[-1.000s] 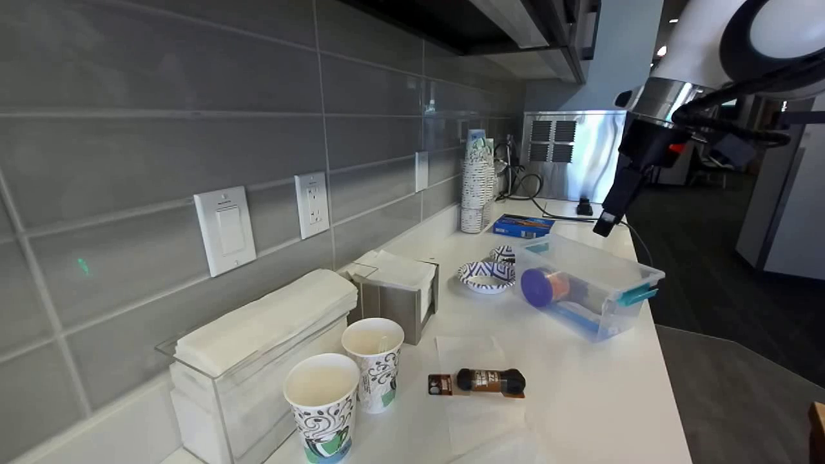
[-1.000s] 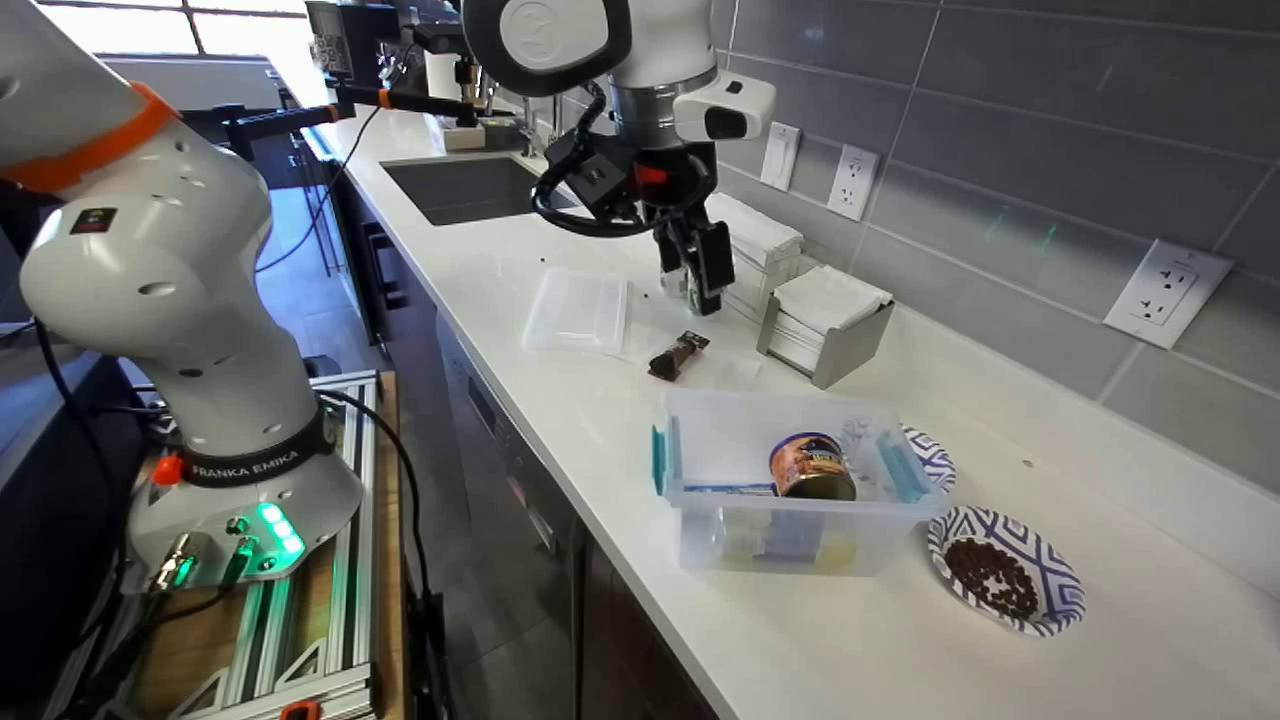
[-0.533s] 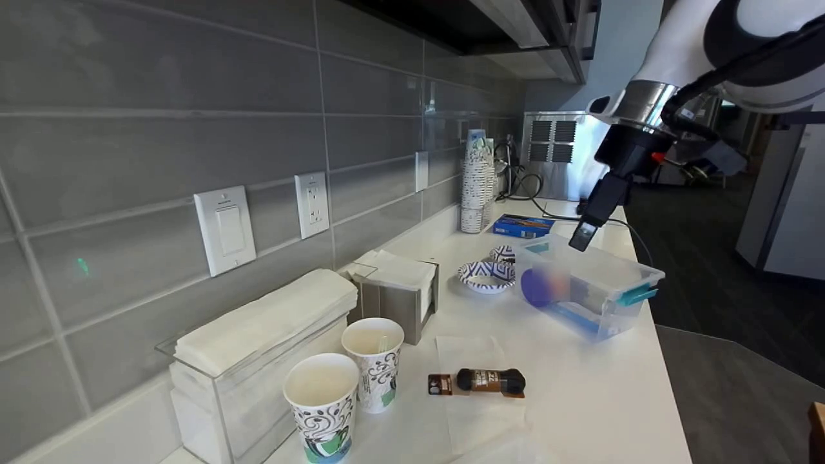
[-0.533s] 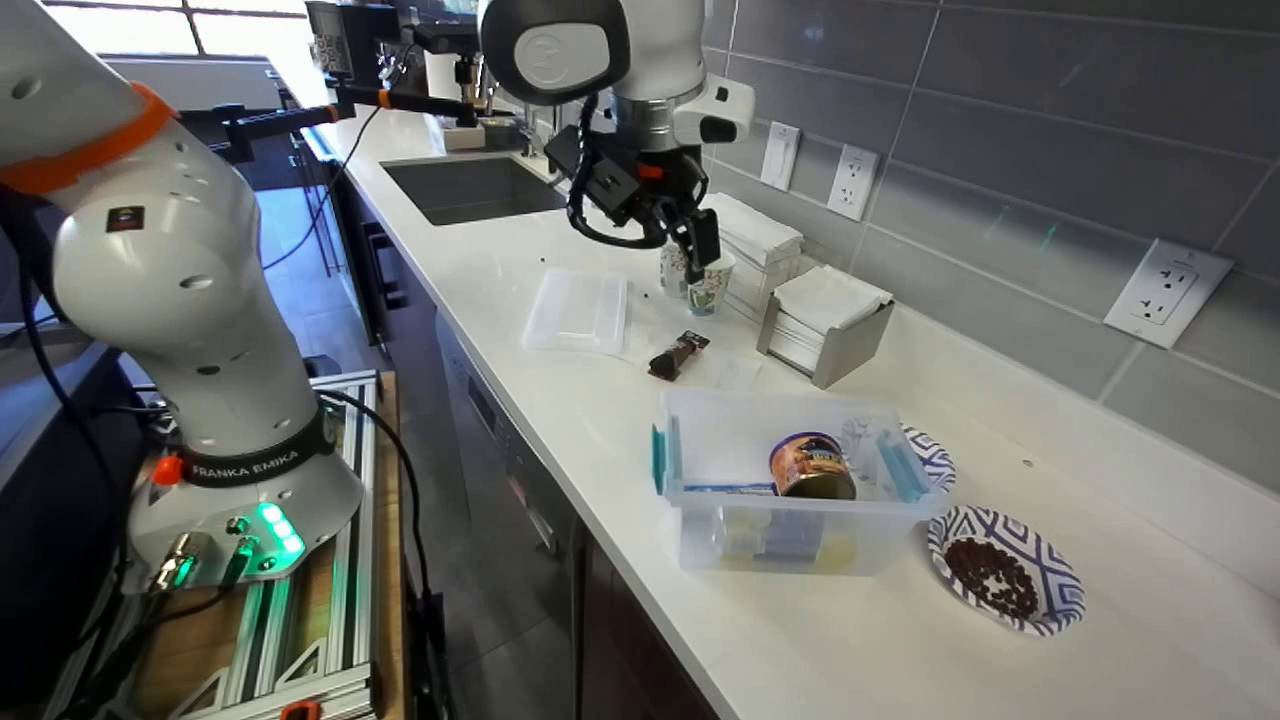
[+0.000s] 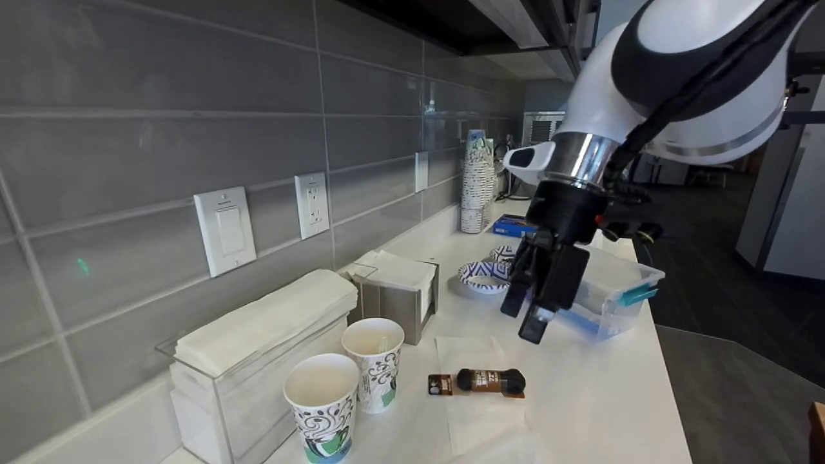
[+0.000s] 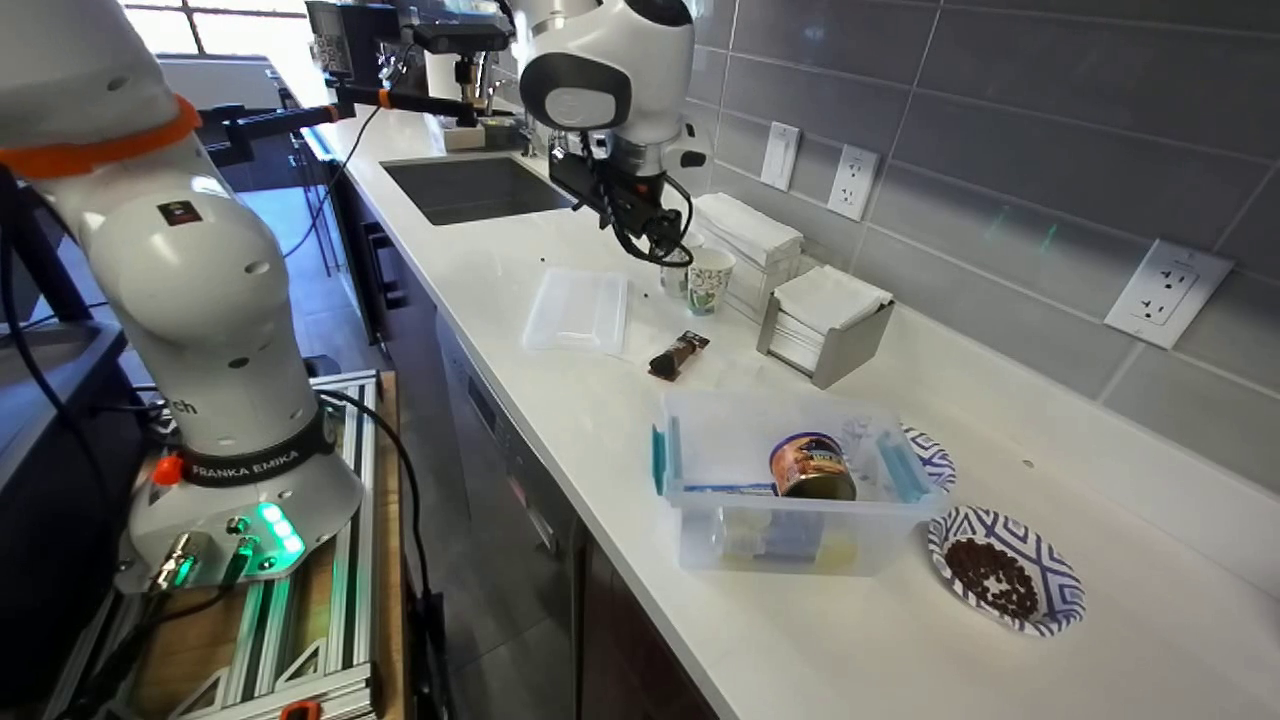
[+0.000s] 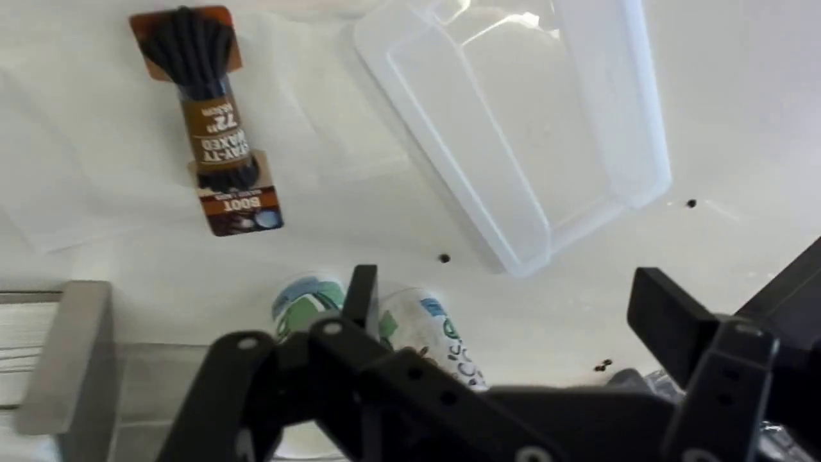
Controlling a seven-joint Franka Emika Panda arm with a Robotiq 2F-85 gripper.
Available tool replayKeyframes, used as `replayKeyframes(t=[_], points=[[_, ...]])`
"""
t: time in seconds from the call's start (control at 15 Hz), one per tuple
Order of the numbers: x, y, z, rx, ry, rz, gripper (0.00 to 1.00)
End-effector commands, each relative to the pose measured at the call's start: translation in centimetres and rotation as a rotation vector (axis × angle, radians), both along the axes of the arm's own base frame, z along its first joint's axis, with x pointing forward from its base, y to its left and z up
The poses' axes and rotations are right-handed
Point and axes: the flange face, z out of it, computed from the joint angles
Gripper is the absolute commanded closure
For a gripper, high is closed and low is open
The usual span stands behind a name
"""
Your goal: Pick up the lid from the counter and put it on the lid
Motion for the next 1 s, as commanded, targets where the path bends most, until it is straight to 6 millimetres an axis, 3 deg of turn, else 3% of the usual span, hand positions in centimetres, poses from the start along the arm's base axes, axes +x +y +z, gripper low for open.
replayKeyframes(t=[0.0,0.4,0.93], points=[[2.9,3.4,-3.0,0.008,0.003,0.204,0.0],[5.3,8.1,-7.5,-0.051,-0.004,0.534,0.0],[7.8,9.1,-12.2,-0.087,-0.051,0.72,0.0]])
